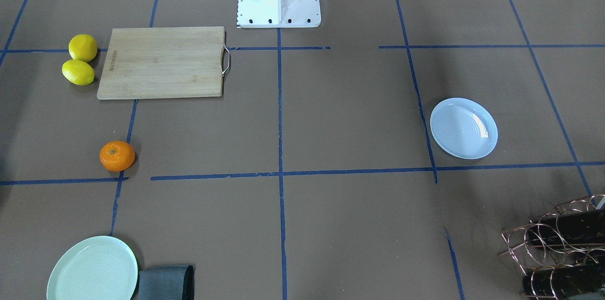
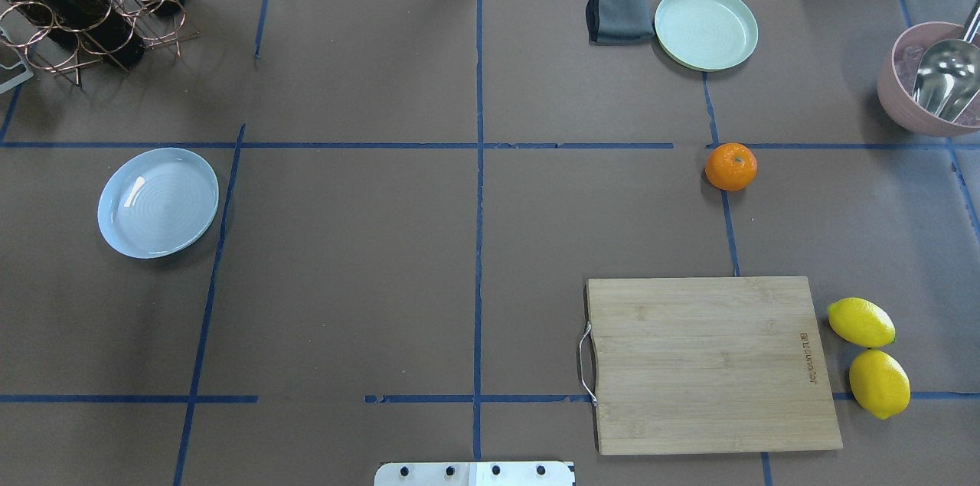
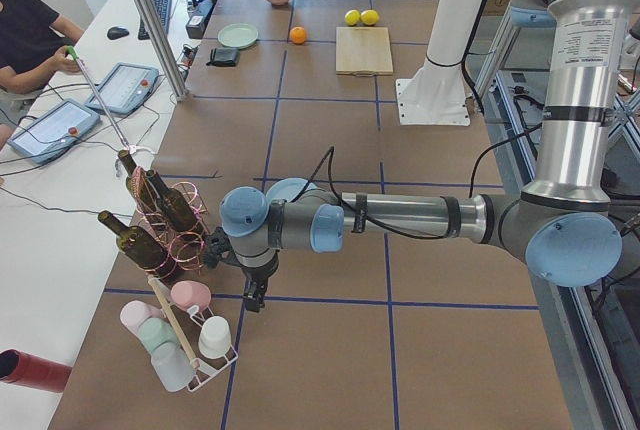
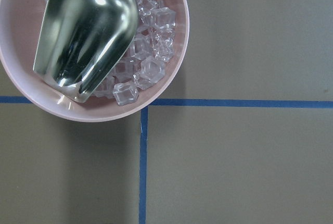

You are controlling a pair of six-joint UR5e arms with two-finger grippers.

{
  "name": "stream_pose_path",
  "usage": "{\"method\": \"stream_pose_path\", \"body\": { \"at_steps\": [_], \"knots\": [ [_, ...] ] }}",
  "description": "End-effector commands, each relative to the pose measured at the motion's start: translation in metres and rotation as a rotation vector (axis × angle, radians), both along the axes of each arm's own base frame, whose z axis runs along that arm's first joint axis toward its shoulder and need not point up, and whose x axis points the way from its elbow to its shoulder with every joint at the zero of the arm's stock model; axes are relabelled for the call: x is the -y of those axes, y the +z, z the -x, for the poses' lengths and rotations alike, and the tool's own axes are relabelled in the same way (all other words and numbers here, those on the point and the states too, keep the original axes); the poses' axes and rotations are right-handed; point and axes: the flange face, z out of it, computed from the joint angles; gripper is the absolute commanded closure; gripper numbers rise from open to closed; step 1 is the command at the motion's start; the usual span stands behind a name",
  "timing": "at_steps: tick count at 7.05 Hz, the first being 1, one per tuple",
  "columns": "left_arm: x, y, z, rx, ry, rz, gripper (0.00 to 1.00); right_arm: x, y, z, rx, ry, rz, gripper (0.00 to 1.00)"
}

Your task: Pick orange to plate

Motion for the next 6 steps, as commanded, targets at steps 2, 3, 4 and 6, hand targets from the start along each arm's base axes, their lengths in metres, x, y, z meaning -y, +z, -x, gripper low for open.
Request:
{"method": "stream_pose_path", "body": {
  "at_steps": [2, 3, 4, 6],
  "knots": [
    [0.003, -0.005, -0.001, -0.004, 0.008, -0.022, 0.00, 0.007, -0.012, 0.000, 0.006, 0.048, 0.020, 0.00],
    [0.013, -0.016, -0.002, -0.002, 0.011, -0.063, 0.00, 0.008, -0.016, 0.000, 0.011, 0.063, 0.029, 0.00],
    [0.019, -0.026, -0.003, -0.007, 0.013, -0.144, 0.00, 0.009, -0.017, 0.001, 0.011, 0.063, 0.026, 0.00],
    [0.028, -0.040, -0.032, -0.016, 0.064, -0.251, 0.00, 0.012, -0.026, 0.003, 0.011, 0.062, 0.012, 0.00]
  ]
}}
